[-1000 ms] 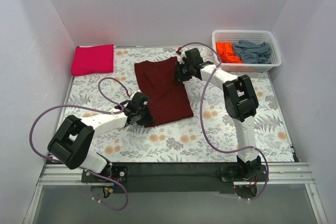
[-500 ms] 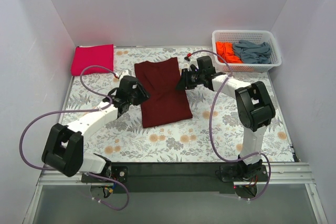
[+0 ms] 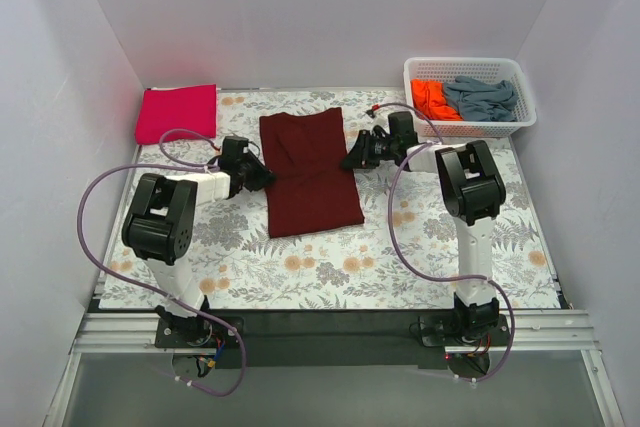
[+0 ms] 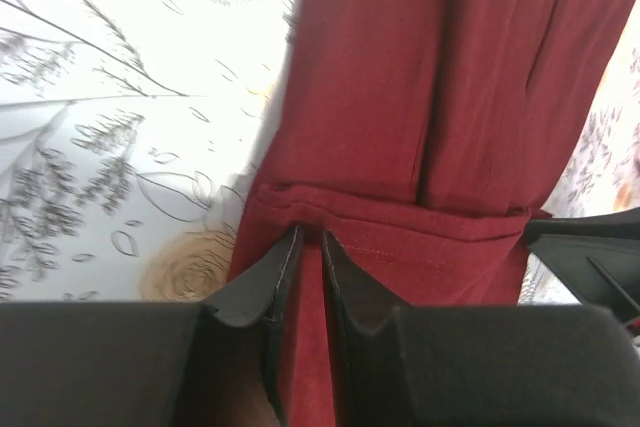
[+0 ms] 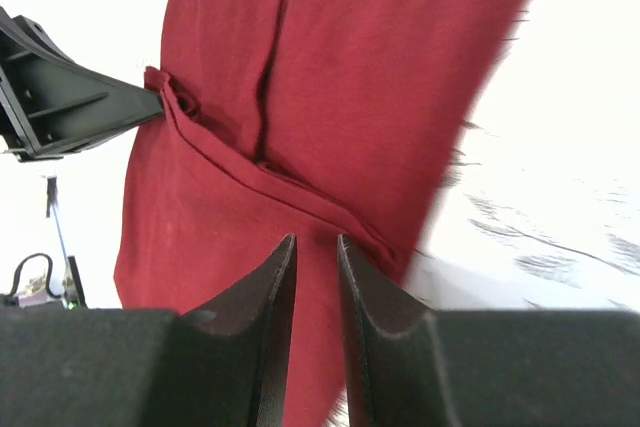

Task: Fold and stack the t-shirts
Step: Fold the tshirt

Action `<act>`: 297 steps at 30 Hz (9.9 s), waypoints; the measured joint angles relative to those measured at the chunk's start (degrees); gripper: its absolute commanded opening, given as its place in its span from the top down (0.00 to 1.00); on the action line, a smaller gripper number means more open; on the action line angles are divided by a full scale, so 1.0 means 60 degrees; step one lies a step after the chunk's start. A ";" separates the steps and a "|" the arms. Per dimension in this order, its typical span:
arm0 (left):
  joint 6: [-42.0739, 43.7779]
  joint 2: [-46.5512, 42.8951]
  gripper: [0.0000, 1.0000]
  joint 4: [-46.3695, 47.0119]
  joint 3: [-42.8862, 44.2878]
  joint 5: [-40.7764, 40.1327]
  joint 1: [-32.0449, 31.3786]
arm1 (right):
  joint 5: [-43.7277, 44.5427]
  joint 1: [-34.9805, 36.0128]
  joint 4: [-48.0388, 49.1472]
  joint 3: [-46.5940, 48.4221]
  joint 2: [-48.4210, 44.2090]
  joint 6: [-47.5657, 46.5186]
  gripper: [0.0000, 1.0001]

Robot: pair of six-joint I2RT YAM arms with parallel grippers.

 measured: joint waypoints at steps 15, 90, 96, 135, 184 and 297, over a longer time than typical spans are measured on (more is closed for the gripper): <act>0.0517 -0.3129 0.44 -0.1632 -0.0208 0.0069 -0.0437 | -0.0495 -0.0080 0.1504 -0.3931 -0.3559 0.0831 0.70; 0.0062 -0.5439 0.19 -0.4790 -0.2280 -0.1807 -0.2535 | 0.4164 0.1359 -0.2874 -0.5417 -0.6849 -0.1534 0.48; 0.0015 -0.4524 0.17 -0.5515 -0.2193 -0.2160 -0.3158 | 0.6000 0.2142 -0.4652 -0.5384 -0.7300 -0.1825 0.39; -0.0011 -0.2758 0.38 -0.6663 -0.0397 -0.3096 -0.3850 | 0.7275 0.2929 -0.5770 -0.4911 -0.7038 -0.1920 0.38; -0.0266 -0.3005 1.00 -0.5413 -0.1402 -0.2634 -0.3843 | 0.8455 0.4233 -0.5759 -0.3952 -0.5220 -0.0579 0.60; 0.1996 -0.3413 0.64 -0.3249 0.0576 0.0882 -0.1585 | 0.3453 0.1311 -0.5493 -0.0492 -0.4670 -0.3544 0.53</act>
